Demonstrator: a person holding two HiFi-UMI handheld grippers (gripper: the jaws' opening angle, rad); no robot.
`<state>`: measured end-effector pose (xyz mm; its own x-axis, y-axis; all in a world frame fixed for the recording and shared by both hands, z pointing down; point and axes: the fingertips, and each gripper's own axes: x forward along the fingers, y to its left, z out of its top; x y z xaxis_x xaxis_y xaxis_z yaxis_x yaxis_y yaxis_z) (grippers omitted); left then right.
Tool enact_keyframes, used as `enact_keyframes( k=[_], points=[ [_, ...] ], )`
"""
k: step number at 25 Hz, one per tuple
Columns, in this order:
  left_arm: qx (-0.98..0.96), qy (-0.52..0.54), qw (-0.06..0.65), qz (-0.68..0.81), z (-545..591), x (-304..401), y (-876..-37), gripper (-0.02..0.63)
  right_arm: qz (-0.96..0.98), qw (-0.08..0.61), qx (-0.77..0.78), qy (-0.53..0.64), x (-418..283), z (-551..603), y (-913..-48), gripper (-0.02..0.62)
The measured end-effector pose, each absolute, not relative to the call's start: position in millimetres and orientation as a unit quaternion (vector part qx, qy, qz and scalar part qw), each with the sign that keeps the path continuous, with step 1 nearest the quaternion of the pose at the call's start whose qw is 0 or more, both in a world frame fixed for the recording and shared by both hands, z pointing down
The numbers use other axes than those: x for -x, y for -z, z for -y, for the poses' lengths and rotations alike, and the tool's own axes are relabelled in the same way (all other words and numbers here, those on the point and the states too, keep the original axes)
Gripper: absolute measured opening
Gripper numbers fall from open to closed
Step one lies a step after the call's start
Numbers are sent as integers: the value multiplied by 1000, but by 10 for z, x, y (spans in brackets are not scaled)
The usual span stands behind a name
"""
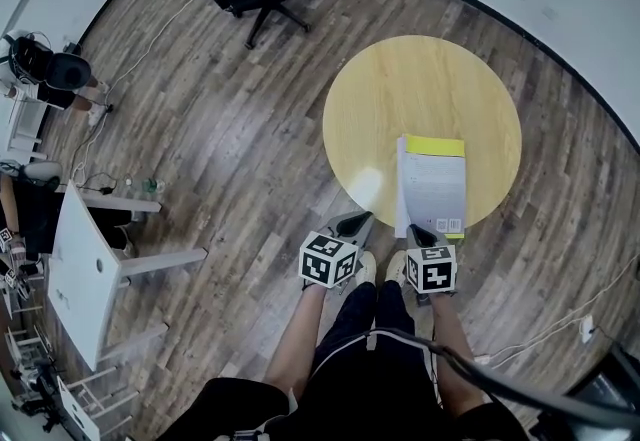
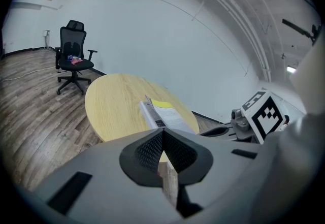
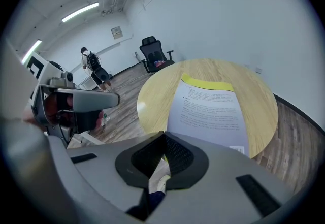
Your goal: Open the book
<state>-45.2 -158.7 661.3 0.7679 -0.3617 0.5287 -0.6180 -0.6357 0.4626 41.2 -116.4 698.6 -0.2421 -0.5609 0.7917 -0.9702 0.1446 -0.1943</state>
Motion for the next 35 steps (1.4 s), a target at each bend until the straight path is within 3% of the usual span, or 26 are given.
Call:
enact_keyframes(
  k=[35],
  points=[
    [-920, -213, 278, 177, 1376, -656, -6216, -2, 648, 209, -656, -325, -1516, 927, -6240, 9]
  ],
)
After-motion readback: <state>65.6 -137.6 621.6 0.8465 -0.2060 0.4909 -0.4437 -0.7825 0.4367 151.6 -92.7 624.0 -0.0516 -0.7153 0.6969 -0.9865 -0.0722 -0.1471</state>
